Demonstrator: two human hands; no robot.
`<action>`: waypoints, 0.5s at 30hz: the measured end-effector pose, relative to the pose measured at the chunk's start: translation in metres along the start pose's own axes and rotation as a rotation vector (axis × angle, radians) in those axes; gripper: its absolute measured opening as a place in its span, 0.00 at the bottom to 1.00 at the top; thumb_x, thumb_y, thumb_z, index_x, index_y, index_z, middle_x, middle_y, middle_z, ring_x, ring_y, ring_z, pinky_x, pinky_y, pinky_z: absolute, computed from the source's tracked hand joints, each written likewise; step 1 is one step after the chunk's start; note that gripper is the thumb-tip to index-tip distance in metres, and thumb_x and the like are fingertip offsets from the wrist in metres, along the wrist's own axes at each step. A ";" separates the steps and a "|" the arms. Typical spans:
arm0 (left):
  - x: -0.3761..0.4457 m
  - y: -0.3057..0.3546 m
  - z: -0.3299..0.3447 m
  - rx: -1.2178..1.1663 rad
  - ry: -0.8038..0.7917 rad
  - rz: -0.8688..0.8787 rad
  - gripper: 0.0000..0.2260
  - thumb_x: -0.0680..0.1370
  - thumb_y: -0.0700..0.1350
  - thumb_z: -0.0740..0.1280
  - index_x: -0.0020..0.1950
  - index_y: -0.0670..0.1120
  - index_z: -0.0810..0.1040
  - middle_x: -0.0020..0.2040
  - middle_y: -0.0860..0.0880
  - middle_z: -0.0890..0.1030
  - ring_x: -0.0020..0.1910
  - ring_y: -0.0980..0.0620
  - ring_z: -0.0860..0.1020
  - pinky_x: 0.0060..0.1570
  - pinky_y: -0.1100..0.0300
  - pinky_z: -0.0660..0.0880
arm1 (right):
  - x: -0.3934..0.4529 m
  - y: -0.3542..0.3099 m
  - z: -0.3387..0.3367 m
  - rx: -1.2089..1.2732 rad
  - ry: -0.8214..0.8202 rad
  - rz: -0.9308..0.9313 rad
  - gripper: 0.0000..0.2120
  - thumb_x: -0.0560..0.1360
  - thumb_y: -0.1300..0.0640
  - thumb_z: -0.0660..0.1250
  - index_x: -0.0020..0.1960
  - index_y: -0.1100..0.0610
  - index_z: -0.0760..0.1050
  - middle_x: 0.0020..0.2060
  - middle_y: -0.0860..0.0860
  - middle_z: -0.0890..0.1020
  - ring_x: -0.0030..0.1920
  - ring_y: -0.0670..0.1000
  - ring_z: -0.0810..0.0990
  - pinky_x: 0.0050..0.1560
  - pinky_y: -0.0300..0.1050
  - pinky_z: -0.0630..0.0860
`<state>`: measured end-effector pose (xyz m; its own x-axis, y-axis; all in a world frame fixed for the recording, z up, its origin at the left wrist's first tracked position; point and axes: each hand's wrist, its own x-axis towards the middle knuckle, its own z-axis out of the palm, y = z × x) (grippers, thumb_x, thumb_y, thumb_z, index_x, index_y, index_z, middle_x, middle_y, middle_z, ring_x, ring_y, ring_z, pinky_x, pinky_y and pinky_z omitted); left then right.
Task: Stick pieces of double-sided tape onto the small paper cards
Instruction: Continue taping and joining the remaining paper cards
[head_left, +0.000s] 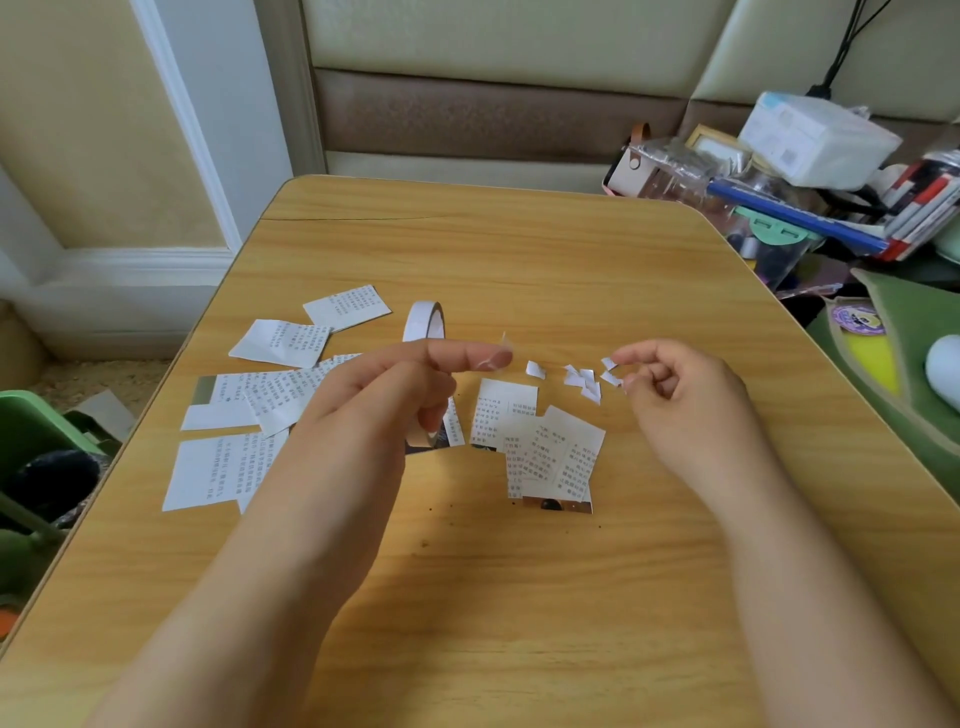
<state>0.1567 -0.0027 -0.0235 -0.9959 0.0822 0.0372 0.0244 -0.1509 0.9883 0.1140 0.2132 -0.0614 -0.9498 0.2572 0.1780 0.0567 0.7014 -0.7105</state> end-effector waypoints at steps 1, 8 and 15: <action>0.000 0.000 0.000 0.003 -0.002 0.003 0.15 0.67 0.44 0.59 0.37 0.51 0.86 0.54 0.33 0.77 0.38 0.53 0.66 0.48 0.56 0.65 | -0.001 -0.002 0.000 0.012 0.006 -0.014 0.11 0.76 0.63 0.61 0.52 0.52 0.79 0.37 0.47 0.78 0.32 0.42 0.72 0.32 0.28 0.68; 0.009 -0.010 -0.003 0.066 -0.007 0.054 0.11 0.63 0.48 0.60 0.30 0.52 0.83 0.48 0.31 0.77 0.39 0.50 0.66 0.44 0.48 0.62 | -0.037 -0.042 -0.003 0.341 -0.057 -0.366 0.06 0.77 0.53 0.65 0.51 0.47 0.79 0.44 0.43 0.80 0.46 0.45 0.79 0.47 0.34 0.73; 0.032 -0.015 -0.005 0.269 -0.052 -0.113 0.20 0.66 0.42 0.55 0.20 0.55 0.80 0.21 0.50 0.71 0.26 0.55 0.64 0.30 0.62 0.62 | -0.051 -0.059 0.001 0.401 -0.205 -0.494 0.06 0.77 0.52 0.64 0.49 0.48 0.79 0.44 0.41 0.80 0.47 0.48 0.79 0.47 0.35 0.72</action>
<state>0.1244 -0.0031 -0.0380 -0.9881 0.1346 -0.0742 -0.0570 0.1277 0.9902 0.1591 0.1578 -0.0299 -0.8764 -0.1898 0.4425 -0.4809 0.3926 -0.7840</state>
